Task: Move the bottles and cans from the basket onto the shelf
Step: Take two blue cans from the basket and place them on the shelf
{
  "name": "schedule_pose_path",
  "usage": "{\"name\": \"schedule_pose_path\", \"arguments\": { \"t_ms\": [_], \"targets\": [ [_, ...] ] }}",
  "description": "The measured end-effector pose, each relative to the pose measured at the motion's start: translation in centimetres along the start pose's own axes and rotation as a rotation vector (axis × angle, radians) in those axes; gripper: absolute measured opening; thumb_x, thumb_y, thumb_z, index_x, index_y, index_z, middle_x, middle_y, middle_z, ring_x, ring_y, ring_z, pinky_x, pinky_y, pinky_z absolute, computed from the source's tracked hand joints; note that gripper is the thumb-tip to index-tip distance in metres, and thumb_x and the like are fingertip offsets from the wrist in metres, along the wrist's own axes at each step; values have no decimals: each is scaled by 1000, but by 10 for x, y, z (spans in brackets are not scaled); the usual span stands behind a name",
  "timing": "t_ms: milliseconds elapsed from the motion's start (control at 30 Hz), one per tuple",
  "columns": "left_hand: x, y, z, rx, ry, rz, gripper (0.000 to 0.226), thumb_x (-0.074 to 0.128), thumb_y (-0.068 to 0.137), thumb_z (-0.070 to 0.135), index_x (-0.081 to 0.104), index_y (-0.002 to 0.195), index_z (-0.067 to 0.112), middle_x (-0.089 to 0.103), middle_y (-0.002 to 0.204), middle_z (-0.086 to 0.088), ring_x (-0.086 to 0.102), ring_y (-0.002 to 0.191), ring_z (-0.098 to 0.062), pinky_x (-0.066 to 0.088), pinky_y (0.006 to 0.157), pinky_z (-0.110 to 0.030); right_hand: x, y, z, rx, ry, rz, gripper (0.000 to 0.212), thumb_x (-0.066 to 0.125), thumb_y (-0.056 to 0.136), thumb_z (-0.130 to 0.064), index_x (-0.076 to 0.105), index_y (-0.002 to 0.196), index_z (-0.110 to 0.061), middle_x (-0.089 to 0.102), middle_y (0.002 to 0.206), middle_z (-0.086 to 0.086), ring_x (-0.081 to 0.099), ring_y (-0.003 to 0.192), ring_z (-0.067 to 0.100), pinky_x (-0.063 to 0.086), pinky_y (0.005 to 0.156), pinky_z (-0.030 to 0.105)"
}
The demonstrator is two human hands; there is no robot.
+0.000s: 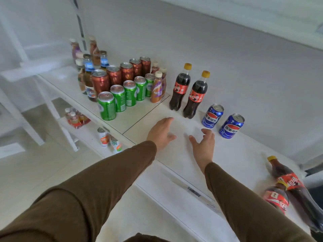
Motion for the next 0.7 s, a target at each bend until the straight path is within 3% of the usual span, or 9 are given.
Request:
{"name": "schedule_pose_path", "arguments": {
  "t_ms": [133,300,700],
  "targets": [
    [-57,-56,-56,-51,36,87,70,70,87,27,40,149,12,40,154,-8,36,141,-25,30,115,-37,60,-44,-56,-201,-41,-130,48,68,93,-35,47,134,-22,46,137,0,43,123,18,38,101,28],
    [-147,-158,-146,-199,98,232,61,73,85,27,50,141,16,47,147,-5,44,134,-26,36,111,-36,146,-134,-140,-461,-153,-255,48,69,90,-27,52,134,-15,51,134,6,43,123,25,40,103,39],
    [-351,-479,-352,-692,289,448,71,72,88,36,41,149,15,38,156,-9,32,144,-29,26,118,-41,366,-414,-300,-833,-250,-657,60,68,91,-35,44,145,-24,39,153,3,33,138,27,28,115,41]
  ]
}}
Point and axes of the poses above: each hand's wrist, its own y-axis towards the middle knuckle, its own x-axis out of the palm, z = x × y, the point moved 4 cm from there along y, towards the middle knuckle
